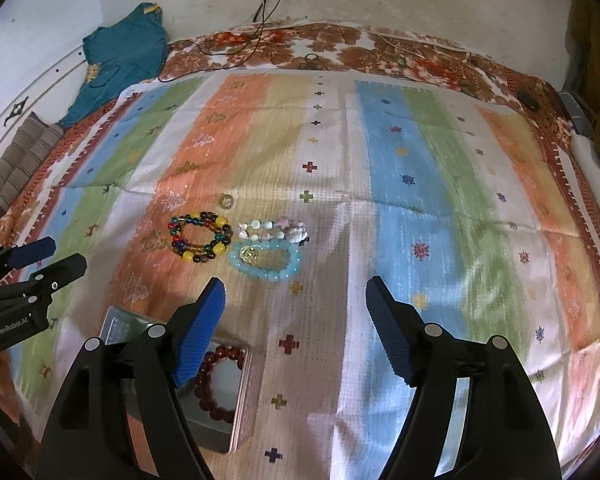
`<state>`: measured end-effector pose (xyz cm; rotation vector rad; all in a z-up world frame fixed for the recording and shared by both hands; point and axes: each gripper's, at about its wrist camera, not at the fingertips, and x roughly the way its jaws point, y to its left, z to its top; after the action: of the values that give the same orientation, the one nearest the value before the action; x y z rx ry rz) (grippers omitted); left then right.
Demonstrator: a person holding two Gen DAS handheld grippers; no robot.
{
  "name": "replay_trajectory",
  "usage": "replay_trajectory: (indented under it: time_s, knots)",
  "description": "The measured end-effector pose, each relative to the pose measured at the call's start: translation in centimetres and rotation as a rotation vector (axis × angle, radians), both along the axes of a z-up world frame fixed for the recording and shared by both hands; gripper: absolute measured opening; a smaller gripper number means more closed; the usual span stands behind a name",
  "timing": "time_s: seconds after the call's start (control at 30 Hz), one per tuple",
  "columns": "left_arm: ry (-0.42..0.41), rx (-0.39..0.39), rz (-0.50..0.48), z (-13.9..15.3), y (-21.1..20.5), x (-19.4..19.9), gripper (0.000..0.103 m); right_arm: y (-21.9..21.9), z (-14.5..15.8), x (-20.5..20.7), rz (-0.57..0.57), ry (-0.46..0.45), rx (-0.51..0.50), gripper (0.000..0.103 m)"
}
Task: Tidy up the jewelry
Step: 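Open both tools and move them back to the remaining bracelets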
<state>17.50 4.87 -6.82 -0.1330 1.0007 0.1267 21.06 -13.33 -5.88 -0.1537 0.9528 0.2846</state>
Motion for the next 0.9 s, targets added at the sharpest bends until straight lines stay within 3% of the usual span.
replay_trajectory:
  time_s: [0.37, 0.9]
  knots:
    - [0.029, 0.023, -0.009, -1.9, 0.2, 2.6, 0.068, 0.2, -1.2, 2.1, -0.01, 0.013, -0.021, 0.076]
    - [0.06, -0.006, 0.0, -3.9, 1.1, 5.8, 0.069, 0.7, -3.4, 5.2, -0.025, 0.044, -0.027, 0.076]
